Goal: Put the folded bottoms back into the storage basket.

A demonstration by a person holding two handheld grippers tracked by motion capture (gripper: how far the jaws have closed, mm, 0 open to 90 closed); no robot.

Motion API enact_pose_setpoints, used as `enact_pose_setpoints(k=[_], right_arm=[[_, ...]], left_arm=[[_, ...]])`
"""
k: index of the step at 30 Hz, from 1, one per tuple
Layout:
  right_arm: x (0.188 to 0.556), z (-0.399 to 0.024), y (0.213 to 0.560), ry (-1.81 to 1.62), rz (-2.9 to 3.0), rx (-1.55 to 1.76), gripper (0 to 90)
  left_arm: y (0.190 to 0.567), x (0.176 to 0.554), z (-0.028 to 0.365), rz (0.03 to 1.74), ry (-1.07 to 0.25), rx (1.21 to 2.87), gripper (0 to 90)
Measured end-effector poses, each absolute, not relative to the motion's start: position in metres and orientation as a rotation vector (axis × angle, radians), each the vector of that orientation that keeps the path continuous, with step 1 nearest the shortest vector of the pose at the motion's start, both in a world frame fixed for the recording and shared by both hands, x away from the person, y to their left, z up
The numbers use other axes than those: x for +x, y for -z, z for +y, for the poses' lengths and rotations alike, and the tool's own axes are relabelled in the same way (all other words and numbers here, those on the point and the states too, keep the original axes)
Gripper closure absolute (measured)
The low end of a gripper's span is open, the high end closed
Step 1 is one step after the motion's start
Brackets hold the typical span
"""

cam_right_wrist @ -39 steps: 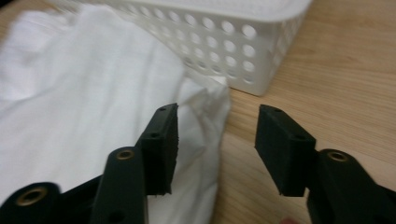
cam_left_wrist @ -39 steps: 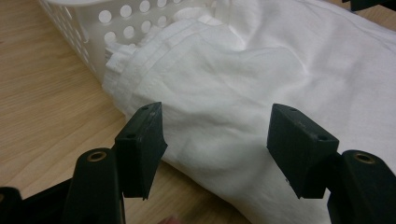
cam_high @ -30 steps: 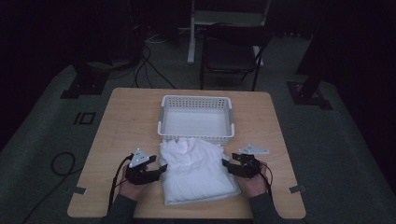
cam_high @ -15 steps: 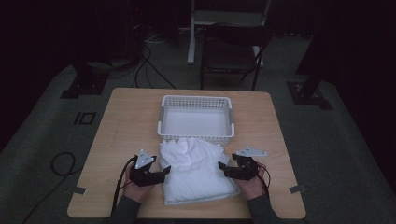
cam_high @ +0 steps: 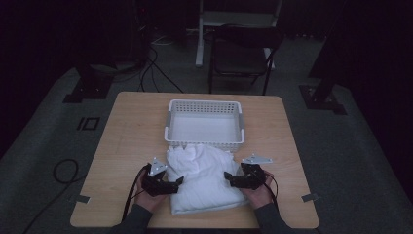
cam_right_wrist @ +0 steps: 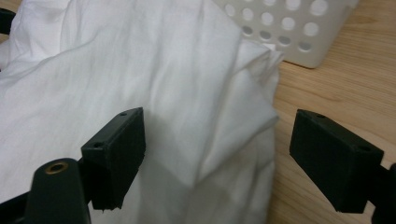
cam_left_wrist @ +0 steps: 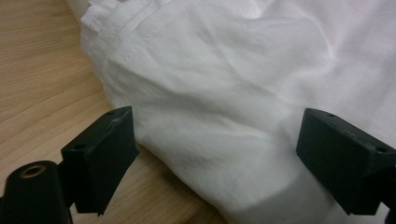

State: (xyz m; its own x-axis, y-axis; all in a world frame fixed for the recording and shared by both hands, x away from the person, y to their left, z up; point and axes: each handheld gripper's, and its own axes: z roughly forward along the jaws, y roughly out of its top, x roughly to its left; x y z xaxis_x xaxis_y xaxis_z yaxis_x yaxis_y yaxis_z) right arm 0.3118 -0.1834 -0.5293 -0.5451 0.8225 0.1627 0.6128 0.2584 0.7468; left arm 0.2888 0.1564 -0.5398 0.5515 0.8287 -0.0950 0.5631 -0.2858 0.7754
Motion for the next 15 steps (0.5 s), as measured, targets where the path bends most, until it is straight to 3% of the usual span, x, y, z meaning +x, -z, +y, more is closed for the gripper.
enact_pose_setpoints(k=[7,15], right_arm=[[0.32,-0.177,0.542,-1.086,2.299,1.387,12.6],[0.324,-0.174,0.55,-1.049,2.32,1.411,13.9]], left_arm=[[0.545,0.294,0.159,1.184,-0.429,2.006,8.6],[0.552,0.301,0.161,1.221,-0.335,2.004,6.7]])
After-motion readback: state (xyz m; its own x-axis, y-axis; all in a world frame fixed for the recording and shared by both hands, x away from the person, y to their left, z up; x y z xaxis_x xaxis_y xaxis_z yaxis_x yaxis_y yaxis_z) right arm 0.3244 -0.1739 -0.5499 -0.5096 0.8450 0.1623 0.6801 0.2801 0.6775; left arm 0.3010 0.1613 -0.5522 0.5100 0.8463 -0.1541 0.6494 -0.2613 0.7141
